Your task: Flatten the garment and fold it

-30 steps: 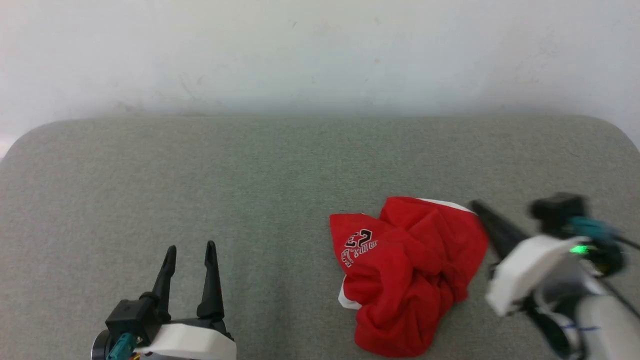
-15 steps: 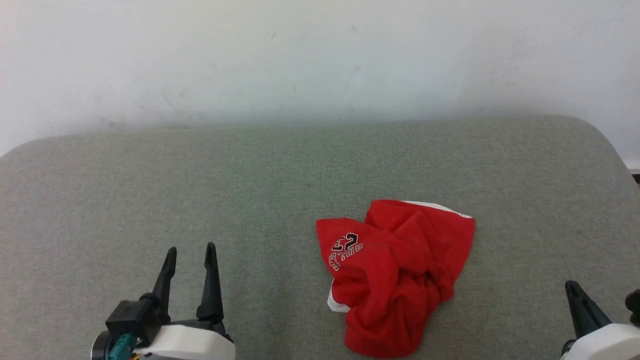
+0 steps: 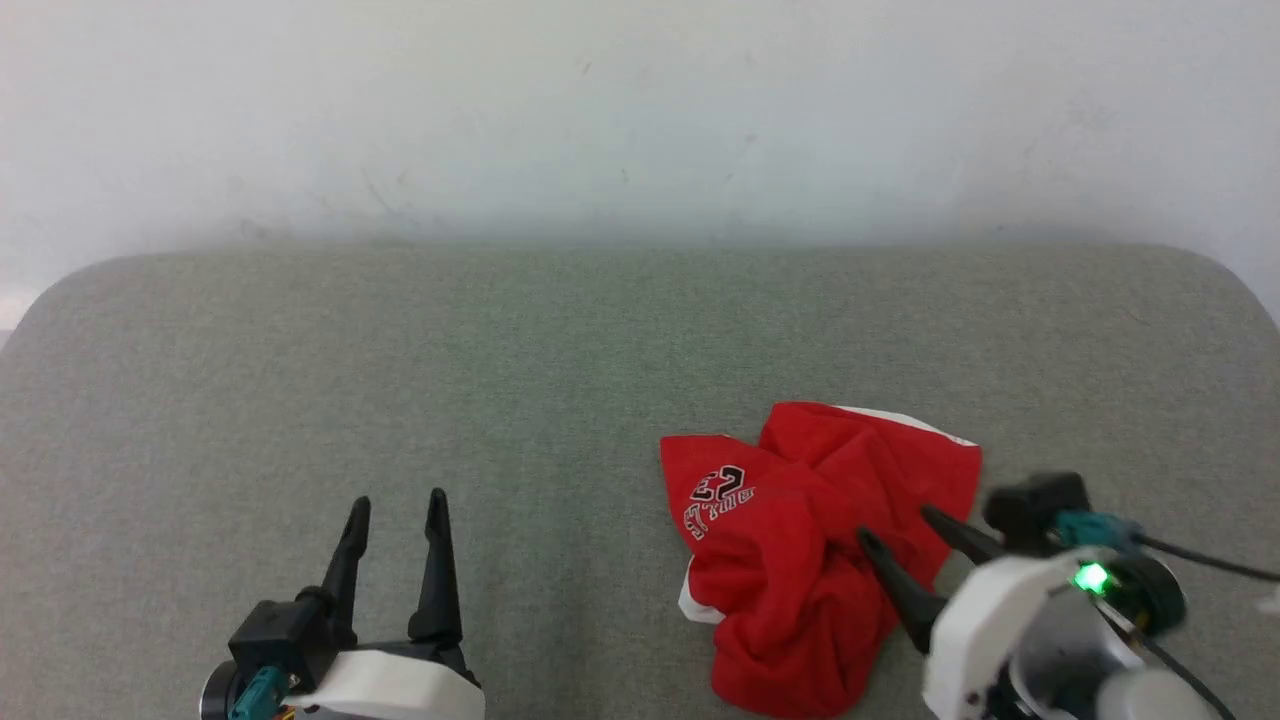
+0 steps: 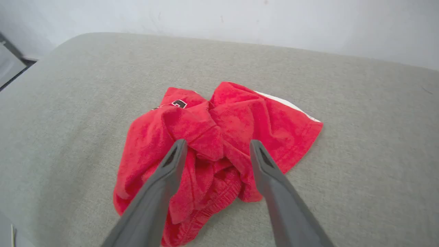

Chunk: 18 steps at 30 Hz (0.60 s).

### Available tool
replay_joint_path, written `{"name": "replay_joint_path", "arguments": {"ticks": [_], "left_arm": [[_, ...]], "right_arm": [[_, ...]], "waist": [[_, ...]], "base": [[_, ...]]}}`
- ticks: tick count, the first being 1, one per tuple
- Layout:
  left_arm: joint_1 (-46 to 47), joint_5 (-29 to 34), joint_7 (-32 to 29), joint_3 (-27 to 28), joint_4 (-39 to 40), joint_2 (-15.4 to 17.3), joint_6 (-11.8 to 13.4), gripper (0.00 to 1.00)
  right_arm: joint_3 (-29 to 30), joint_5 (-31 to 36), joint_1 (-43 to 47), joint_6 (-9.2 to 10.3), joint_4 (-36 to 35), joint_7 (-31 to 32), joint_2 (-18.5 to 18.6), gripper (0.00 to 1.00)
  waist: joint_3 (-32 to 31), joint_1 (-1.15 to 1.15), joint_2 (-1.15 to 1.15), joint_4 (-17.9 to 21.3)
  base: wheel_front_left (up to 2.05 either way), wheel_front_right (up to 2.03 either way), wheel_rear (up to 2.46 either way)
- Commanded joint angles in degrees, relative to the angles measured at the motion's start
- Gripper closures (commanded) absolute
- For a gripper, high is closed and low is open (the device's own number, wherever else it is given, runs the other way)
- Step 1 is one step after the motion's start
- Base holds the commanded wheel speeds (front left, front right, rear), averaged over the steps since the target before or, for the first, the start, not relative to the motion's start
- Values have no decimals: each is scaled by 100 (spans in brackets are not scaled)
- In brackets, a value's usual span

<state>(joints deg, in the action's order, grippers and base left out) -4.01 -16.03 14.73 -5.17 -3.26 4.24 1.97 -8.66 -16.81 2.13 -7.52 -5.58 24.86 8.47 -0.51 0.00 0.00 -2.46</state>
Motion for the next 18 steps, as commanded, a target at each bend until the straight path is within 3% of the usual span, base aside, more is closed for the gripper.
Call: {"name": "replay_joint_path", "arguments": {"ticks": [1,6,11,12,13,14,18], "left_arm": [[102,34,27,-4,-18,-18,-53,0],[143,25,27,-28,-15,-67,-68,0],[157,8,27,-44,-33,-100,-63,0],[157,7,27,-44,-37,-105,-61,0],[153,6,27,-42,-39,-108,-58,0],[146,7,27,-37,-36,-112,-51,0],[107,21,27,-19,-26,-121,-32,0]], "right_arm": [[-210,-58,-273,3,61,32,90,0],[-1251,-277,-1186,3,580,196,398,0],[-1829,-559,-1680,3,1381,607,587,0],[-1889,-622,-1721,3,1503,683,605,13],[-1955,-706,-1748,3,1584,740,609,72],[-1989,-781,-1780,3,1626,744,608,100],[-1799,-816,-1894,3,1565,266,617,100]], "waist": [[31,0,0,-85],[109,0,0,-239],[167,0,0,-335],[169,0,0,-343],[170,0,0,-344],[176,0,0,-337],[175,0,0,-244]], "base": [[0,0,0],[0,0,0],[0,0,0],[0,0,0],[0,0,0],[0,0,0],[0,0,0]]}}
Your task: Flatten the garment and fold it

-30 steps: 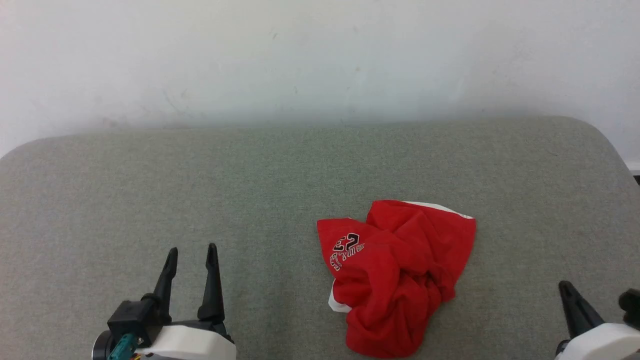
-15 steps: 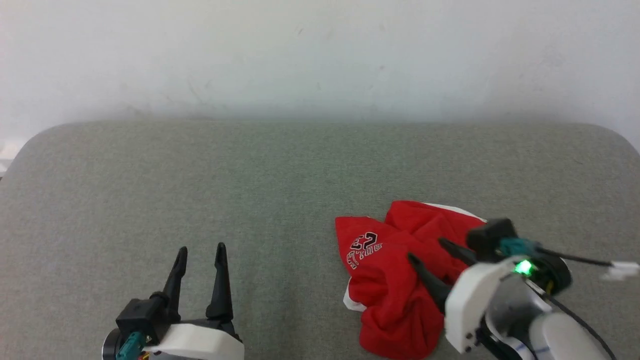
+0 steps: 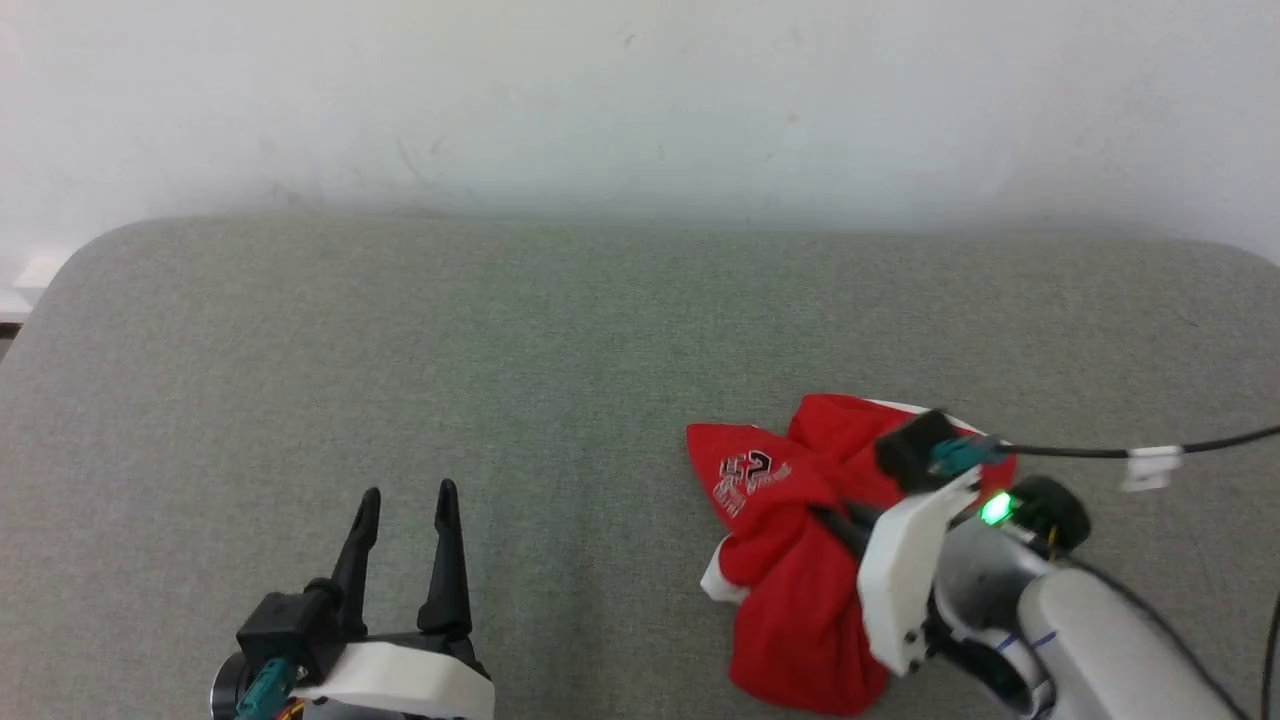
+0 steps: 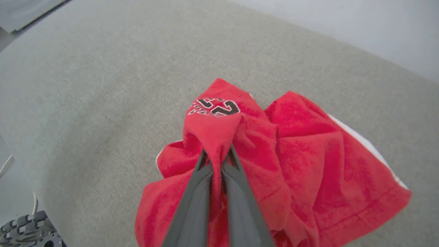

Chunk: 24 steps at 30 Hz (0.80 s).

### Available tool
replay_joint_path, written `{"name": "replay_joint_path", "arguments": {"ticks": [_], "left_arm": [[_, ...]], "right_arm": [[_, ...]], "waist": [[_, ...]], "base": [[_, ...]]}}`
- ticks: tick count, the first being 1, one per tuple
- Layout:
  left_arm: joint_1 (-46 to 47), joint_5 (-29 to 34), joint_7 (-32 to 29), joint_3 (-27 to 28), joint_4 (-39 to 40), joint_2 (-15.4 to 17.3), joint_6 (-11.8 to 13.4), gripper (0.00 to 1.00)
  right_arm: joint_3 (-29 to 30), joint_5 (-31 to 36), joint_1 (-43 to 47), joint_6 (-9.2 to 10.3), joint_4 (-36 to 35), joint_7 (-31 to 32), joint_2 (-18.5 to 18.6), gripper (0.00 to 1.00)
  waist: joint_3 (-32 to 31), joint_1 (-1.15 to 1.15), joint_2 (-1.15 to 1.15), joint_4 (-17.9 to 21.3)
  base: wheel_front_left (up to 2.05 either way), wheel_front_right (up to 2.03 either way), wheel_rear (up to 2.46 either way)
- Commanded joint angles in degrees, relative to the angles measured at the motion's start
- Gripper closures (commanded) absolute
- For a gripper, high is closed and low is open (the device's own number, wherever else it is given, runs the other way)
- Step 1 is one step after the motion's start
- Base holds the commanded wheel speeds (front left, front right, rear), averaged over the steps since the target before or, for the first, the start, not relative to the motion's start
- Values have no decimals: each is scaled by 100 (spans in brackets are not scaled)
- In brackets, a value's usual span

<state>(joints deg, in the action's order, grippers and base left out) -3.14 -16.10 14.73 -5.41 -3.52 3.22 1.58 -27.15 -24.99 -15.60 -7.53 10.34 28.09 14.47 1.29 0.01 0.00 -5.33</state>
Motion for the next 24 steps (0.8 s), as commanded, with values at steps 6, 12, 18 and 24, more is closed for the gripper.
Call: {"name": "replay_joint_path", "arguments": {"ticks": [6,12,18,24], "left_arm": [[14,66,27,-12,9,-27,-6,0],[-26,77,27,-52,-25,-30,-24,0],[45,101,27,-115,-72,-32,-39,0],[102,118,27,-178,-183,-33,-32,0]], "right_arm": [[1648,211,278,4,-382,-1199,-291,100],[3835,745,1624,4,-723,-1592,-910,100],[4469,858,2543,4,-797,-1535,-1151,0],[4467,762,2568,4,-1089,-2305,-1158,0]], "waist": [[-21,-1,0,262],[-41,-1,0,461],[57,-1,0,659],[8,-1,0,747]], "base": [[0,0,0],[0,0,0],[0,0,0],[0,0,0]]}}
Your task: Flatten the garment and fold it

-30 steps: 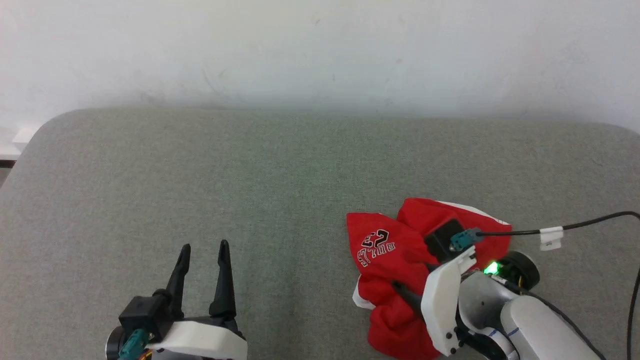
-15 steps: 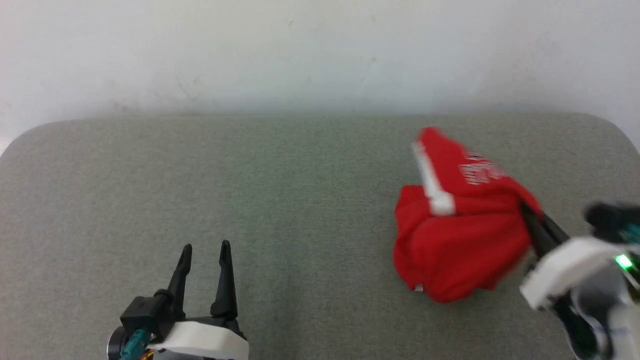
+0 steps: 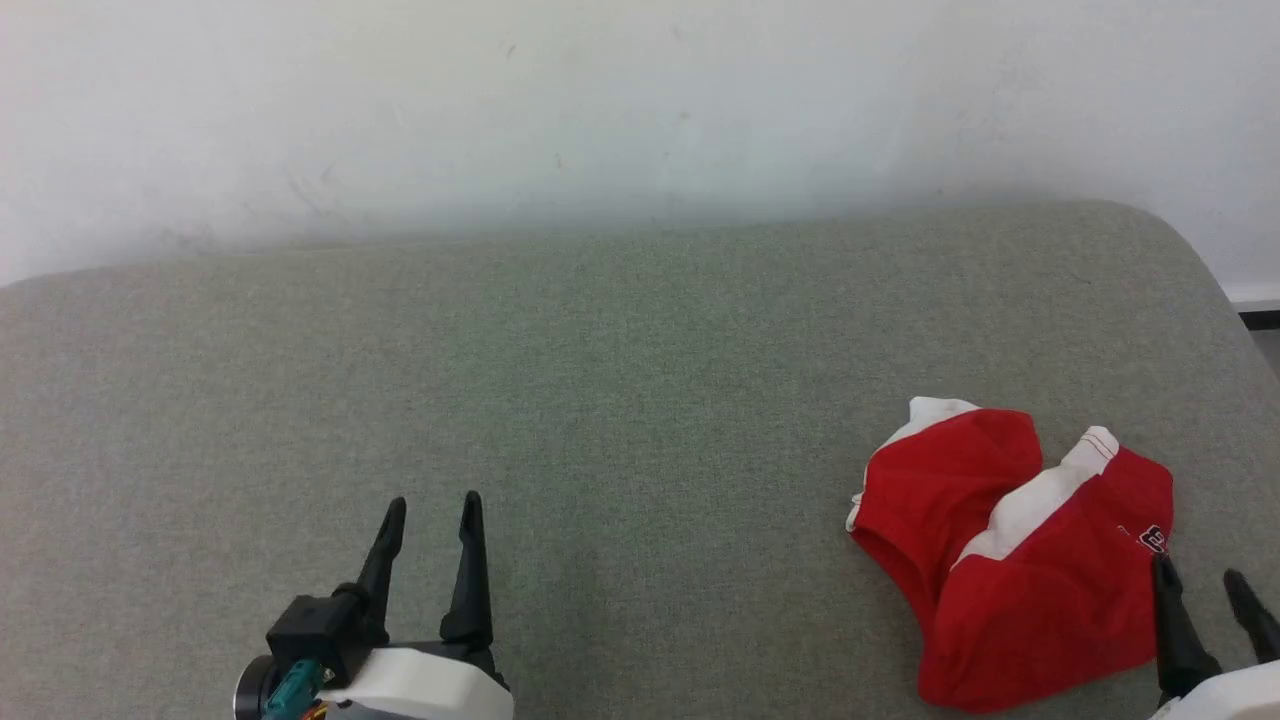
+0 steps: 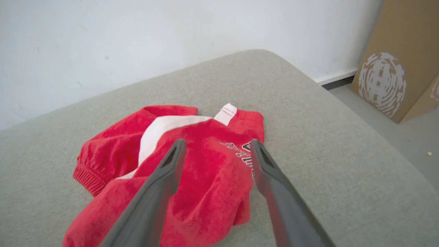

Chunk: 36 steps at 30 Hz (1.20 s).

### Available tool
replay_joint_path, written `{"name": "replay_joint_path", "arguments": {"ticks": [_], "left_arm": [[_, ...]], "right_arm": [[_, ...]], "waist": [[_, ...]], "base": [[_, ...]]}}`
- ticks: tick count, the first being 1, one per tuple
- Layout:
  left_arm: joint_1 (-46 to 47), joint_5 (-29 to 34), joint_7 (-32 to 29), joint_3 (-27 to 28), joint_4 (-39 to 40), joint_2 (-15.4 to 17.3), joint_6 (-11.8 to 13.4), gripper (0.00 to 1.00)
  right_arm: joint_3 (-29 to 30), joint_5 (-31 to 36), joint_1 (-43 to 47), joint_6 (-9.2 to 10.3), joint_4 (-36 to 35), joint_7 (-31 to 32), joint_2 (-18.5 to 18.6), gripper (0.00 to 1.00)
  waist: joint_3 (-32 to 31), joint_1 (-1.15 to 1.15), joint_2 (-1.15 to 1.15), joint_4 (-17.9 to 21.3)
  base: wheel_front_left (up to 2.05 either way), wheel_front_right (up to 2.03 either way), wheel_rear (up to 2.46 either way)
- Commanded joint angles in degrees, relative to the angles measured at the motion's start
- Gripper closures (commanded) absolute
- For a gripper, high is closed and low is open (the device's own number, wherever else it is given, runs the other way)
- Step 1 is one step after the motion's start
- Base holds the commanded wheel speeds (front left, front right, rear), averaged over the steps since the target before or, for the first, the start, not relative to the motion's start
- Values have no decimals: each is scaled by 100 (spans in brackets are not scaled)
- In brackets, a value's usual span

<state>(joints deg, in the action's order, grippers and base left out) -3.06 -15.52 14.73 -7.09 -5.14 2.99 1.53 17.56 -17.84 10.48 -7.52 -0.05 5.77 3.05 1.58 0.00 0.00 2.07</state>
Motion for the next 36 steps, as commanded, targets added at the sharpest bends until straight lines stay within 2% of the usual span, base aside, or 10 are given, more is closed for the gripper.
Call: {"name": "replay_joint_path", "arguments": {"ticks": [1,8,13,19,25,26,27,28,29,36], "left_arm": [[97,60,27,-19,-37,-10,-26,0],[110,53,27,-13,-52,-11,4,0],[167,52,27,-20,-33,-11,19,0],[267,-29,27,-104,1,-11,72,0],[332,-121,27,-207,22,-11,154,0],[337,-127,27,-209,20,-11,164,0],[340,-131,27,-214,12,-11,168,0],[344,-132,27,-218,5,-11,171,0],[346,-134,27,-220,-5,-11,172,0],[309,-107,27,-177,-72,-11,170,0]], "right_arm": [[-7,106,-42,3,-121,-162,-15,0],[-493,406,-61,3,-466,193,-16,0],[-1566,372,-672,3,-362,1080,487,0],[-2437,-3,-1584,3,572,2093,1091,0],[-2777,-375,-2178,3,1847,2453,1171,0],[-2839,-428,-2234,3,2039,2528,1164,4],[-2904,-500,-2275,3,2202,2601,1142,50],[-2977,-582,-2305,3,2329,2678,1118,84],[-3030,-678,-2324,3,2434,2749,1086,100],[-3307,-1269,-2618,3,2166,2197,695,100]], "waist": [[-39,0,0,9],[-67,0,0,-18],[17,0,0,-113],[188,0,0,-332],[367,0,0,-472],[369,0,0,-479],[370,0,0,-490],[370,0,0,-498],[359,0,0,-505],[213,0,0,-505]], "base": [[0,0,0],[0,0,0],[0,0,0],[0,0,0],[0,0,0],[0,0,0],[0,0,0],[0,0,0],[0,0,0],[0,0,0]]}}
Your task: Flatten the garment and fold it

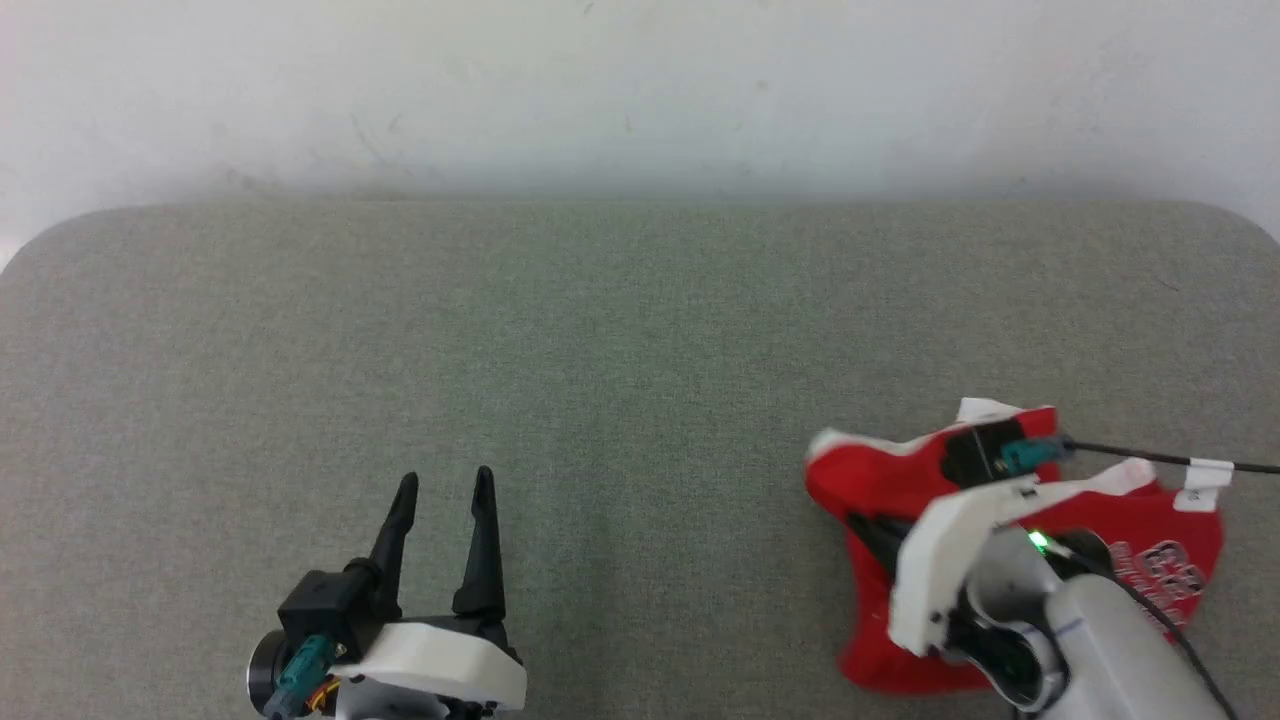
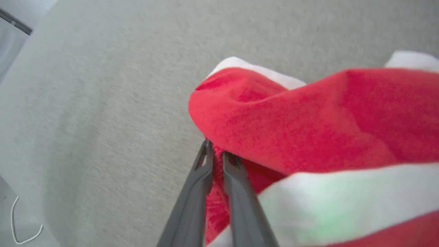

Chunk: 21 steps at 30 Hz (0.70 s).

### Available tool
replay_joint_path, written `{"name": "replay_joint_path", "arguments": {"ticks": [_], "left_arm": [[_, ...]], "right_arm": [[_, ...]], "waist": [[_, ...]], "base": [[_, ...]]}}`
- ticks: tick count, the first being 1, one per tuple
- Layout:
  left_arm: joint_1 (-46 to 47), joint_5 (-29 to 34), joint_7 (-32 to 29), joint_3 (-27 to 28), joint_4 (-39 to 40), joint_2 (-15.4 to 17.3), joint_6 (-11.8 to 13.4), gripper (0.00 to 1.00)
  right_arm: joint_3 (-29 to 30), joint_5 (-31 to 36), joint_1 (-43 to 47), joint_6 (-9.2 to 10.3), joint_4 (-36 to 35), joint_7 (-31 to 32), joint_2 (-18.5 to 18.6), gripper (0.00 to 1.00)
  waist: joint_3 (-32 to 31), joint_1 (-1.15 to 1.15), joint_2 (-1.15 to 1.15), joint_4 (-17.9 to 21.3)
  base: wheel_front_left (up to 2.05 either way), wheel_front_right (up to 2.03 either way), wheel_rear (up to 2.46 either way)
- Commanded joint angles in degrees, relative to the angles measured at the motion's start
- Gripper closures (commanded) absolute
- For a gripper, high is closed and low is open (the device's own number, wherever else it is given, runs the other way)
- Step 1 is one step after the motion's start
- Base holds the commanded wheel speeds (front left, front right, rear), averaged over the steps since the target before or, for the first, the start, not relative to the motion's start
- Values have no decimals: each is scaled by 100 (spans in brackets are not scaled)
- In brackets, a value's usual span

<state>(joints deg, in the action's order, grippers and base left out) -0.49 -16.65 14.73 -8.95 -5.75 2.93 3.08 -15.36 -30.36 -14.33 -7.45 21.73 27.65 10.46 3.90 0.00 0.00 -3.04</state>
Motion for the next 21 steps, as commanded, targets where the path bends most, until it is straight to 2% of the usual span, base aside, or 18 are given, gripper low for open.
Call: {"name": "replay_joint_path", "arguments": {"ticks": [1,6,7,8,9,15,18,21], "left_arm": [[48,22,27,20,-18,-5,10,0],[41,94,27,79,-27,-5,-9,0],[39,106,27,92,-29,-5,-10,0],[35,116,27,102,-34,-5,-9,0],[31,123,27,109,-44,-5,-7,0],[27,75,27,90,-143,-5,44,0],[-5,76,27,113,-174,-5,84,0],[-37,88,27,143,-222,-5,135,0]], "right_arm": [[-72,-15,-201,-3,-140,-207,-131,100],[-638,-182,-355,-3,-681,-1041,-586,100],[-778,-230,-338,-3,-724,-1193,-640,87],[-946,-323,-288,-3,-716,-1278,-682,54],[-1124,-375,-240,-3,-667,-1337,-706,0],[-1527,-185,-2,-3,-527,-2207,-744,0],[-1477,-6,165,-3,-773,-2632,-644,0],[-1124,281,419,-3,-1165,-3042,-475,0]], "waist": [[-37,0,0,8],[-66,0,0,30],[-67,0,0,39],[-64,0,0,48],[-63,0,0,57],[-39,0,0,84],[-41,0,0,142],[-71,0,0,232]], "base": [[0,0,0],[0,0,0],[0,0,0],[0,0,0],[0,0,0],[0,0,0],[0,0,0],[0,0,0]]}}
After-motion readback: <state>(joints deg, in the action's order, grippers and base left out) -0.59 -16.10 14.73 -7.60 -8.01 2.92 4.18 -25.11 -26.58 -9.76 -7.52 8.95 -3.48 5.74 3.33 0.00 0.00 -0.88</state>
